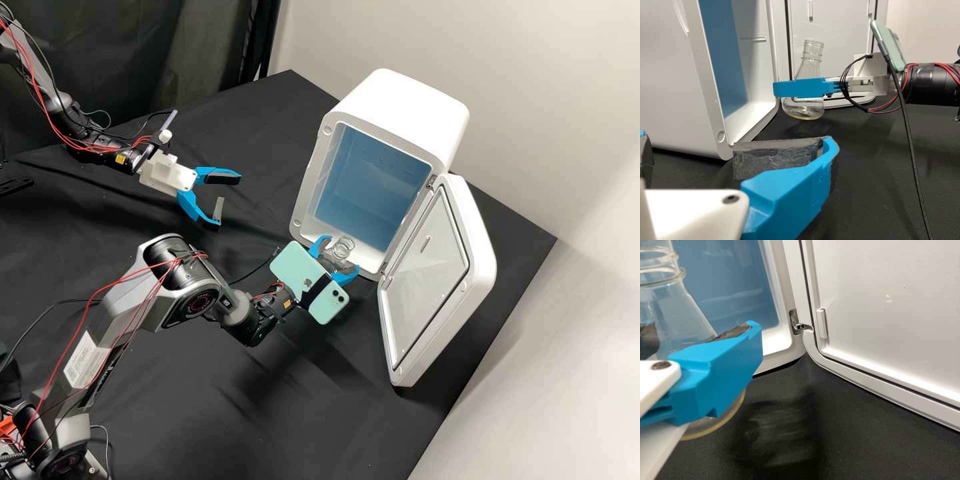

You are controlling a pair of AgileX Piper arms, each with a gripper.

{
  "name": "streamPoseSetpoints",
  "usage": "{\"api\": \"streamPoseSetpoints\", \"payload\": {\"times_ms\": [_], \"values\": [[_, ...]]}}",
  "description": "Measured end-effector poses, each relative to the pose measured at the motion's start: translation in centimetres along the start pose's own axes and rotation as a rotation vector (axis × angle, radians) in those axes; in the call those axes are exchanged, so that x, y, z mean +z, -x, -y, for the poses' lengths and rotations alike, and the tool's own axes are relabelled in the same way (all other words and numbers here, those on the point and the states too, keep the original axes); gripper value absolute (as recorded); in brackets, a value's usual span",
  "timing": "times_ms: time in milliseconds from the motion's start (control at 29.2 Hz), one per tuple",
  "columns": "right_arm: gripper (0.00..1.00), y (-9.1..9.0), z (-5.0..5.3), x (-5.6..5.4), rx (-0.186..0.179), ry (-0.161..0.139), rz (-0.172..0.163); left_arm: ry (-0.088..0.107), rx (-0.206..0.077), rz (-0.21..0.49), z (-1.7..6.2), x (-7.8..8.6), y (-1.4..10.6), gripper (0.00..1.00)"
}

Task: Place the flask in the incubator

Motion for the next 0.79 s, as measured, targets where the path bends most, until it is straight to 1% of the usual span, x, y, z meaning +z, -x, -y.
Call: {"api": "streamPoseSetpoints", "payload": {"times_ms": [69, 103, 206, 274, 515, 652, 789], "values": [[0.0, -0.2, 0.0, -0.2, -0.003, 0.002, -0.001, 0.0, 0.0, 0.0, 0.0, 0.0, 0.0, 1.0], [0.0, -0.3, 0.0, -0.3, -0.007, 0.003, 0.004, 0.0, 0.0, 0.0, 0.0, 0.0, 0.0, 1.0], [0.0, -1.0, -0.1, -0.9, -0.009, 0.01, -0.006, 0.0, 0.0, 0.0, 0.0, 0.0, 0.0, 1.0], [0.0, -1.3, -0.1, -1.3, -0.007, 0.013, -0.02, 0.0, 0.0, 0.0, 0.0, 0.0, 0.0, 1.0], [0.0, -1.8, 0.0, -1.7, -0.013, 0.015, -0.02, -0.004, -0.002, 0.004, 0.01, 0.0, 0.0, 1.0], [0.0, -2.8, 0.3, -1.7, -0.019, 0.016, -0.014, -0.004, -0.002, 0.004, 0.01, 0.0, 0.0, 1.0], [0.0, -3.7, 0.5, -1.0, -0.028, 0.01, 0.022, -0.004, -0.002, 0.004, 0.01, 0.0, 0.0, 1.0]]}}
